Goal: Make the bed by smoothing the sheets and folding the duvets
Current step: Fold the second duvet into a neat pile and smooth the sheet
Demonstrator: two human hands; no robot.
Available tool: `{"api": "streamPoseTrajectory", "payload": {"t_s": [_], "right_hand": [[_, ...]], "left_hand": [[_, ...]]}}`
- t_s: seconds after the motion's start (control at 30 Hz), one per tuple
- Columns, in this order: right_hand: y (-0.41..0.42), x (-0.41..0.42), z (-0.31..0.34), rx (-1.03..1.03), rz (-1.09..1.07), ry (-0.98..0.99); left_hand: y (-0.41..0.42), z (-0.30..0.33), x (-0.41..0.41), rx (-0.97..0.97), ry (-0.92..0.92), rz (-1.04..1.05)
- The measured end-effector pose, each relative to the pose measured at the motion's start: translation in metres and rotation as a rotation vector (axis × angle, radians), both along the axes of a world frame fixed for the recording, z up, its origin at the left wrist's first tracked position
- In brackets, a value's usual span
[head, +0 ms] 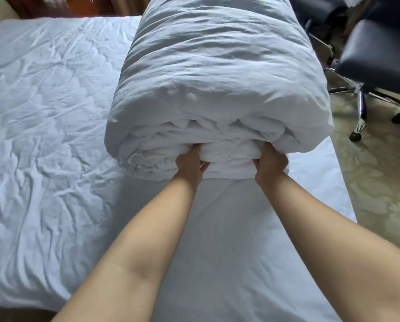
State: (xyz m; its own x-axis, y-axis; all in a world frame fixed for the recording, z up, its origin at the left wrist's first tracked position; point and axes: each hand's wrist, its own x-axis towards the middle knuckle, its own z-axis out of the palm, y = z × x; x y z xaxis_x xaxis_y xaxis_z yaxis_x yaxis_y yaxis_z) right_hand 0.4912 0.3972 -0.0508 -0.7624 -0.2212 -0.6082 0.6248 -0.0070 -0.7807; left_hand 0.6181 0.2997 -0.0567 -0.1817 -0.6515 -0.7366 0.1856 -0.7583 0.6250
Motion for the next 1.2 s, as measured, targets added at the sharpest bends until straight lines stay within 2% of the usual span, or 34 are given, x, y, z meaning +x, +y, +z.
{"api": "streamPoseTrajectory", "payload": {"t_s": [0.13,0.3,0.47,0.57,0.63,0.7,0.77,0.83,0.9,1.03,1.13,1.2], "right_hand": [[0.009,-0.016,-0.011,0.030,-0.050,-0.015],[0.011,0.000,-0.025,-0.002,0.004,-0.128],[0.009,0.024,-0.004,0.050,0.263,-0.135],[0.005,0.042,0.026,0.080,0.452,-0.041],[0.001,0.051,0.040,0.131,0.519,0.199],[-0.001,0.054,0.051,0.214,0.524,0.489],[0.000,0.052,0.061,0.258,0.512,0.683],[0.003,0.043,0.061,0.382,0.613,0.986],[0.008,0.036,0.057,0.572,0.750,1.248],[0.013,0.028,0.045,0.780,0.916,1.390],[0.012,0.016,0.033,0.882,1.052,1.343],[0.010,0.007,0.026,0.958,1.065,1.291]], "left_hand": [[-0.025,-0.008,0.009,-0.086,-0.113,0.071],[-0.017,-0.017,0.012,-0.111,-0.163,0.000],[-0.008,0.010,0.016,-0.030,-0.173,-0.039],[-0.001,0.036,0.019,0.030,-0.225,-0.054],[0.003,0.051,0.020,0.032,-0.234,-0.003],[0.002,0.058,0.020,-0.141,-0.377,-0.039],[0.002,0.066,0.026,-0.571,-0.721,-0.287],[0.002,0.070,0.035,-1.015,-1.002,-0.592],[0.000,0.073,0.044,-1.238,-1.182,-0.822],[-0.008,0.058,0.056,-1.366,-1.363,-1.041],[-0.016,0.045,0.060,-1.324,-1.406,-1.223],[-0.025,0.040,0.057,-1.301,-1.388,-1.210]]}}
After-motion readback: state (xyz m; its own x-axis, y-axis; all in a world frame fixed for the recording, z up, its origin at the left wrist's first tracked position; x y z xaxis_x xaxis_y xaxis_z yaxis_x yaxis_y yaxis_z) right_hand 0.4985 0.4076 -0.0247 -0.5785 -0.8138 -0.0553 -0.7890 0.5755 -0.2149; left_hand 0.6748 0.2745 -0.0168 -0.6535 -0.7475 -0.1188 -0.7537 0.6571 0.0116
